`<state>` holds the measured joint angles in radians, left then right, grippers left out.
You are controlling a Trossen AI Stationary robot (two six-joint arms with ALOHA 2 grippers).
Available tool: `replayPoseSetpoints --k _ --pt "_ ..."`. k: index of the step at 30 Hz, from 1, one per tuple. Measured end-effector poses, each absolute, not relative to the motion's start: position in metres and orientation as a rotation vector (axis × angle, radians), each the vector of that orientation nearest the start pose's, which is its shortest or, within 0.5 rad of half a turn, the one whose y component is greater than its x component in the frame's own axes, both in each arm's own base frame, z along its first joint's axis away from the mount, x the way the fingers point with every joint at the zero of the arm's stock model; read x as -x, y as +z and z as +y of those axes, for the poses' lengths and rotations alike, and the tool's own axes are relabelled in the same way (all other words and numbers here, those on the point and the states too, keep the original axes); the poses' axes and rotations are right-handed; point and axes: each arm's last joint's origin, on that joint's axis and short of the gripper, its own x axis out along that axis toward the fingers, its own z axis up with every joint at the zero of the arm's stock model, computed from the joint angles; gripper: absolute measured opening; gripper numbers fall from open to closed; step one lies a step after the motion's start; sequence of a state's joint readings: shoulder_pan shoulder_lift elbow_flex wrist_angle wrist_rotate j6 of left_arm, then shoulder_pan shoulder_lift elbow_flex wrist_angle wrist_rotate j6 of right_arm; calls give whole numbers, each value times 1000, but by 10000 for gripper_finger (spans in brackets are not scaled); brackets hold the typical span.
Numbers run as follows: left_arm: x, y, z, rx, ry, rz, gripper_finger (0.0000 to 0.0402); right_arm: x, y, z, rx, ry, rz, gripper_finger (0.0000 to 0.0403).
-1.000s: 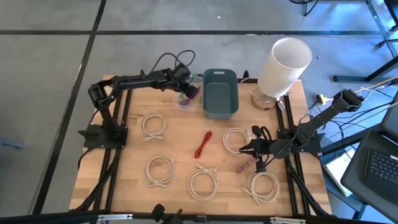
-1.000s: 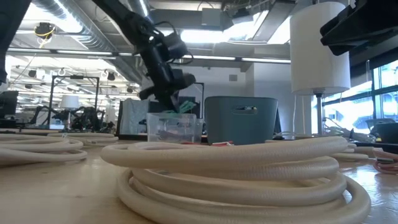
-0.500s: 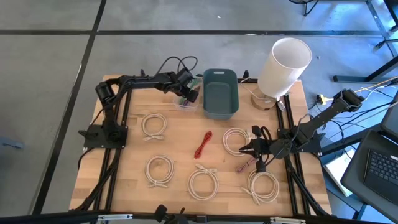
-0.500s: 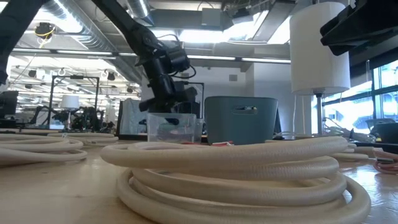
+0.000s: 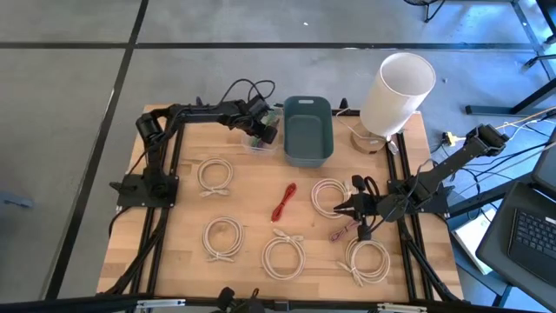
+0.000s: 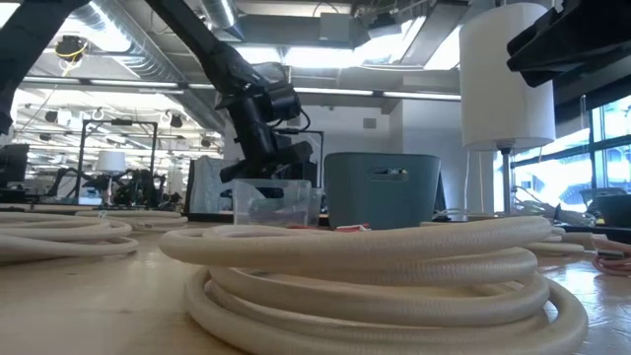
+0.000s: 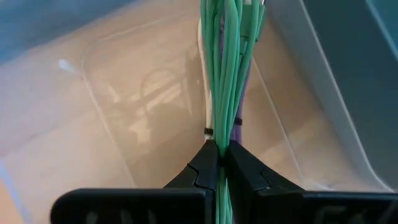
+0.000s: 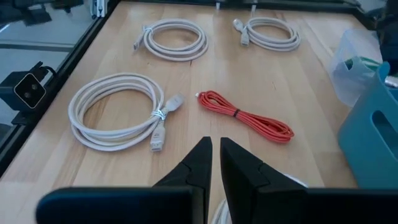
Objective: Pick and place USB-C Cables
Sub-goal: Put the green USB cable into the transparent bin
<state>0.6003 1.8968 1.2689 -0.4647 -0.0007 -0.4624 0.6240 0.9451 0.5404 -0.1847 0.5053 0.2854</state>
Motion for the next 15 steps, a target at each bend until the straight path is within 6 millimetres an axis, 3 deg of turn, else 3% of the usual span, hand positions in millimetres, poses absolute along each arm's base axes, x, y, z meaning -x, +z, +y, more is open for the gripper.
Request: replayPoseSetpoints --k 3,10,15 --pt "-316 189 219 699 804 994 8 -164 225 101 44 45 496 37" --pt "-329 243 229 637 814 930 8 -165 226 100 65 27 483 37" --pt "-330 246 230 676 809 962 8 -165 226 100 64 27 483 37"
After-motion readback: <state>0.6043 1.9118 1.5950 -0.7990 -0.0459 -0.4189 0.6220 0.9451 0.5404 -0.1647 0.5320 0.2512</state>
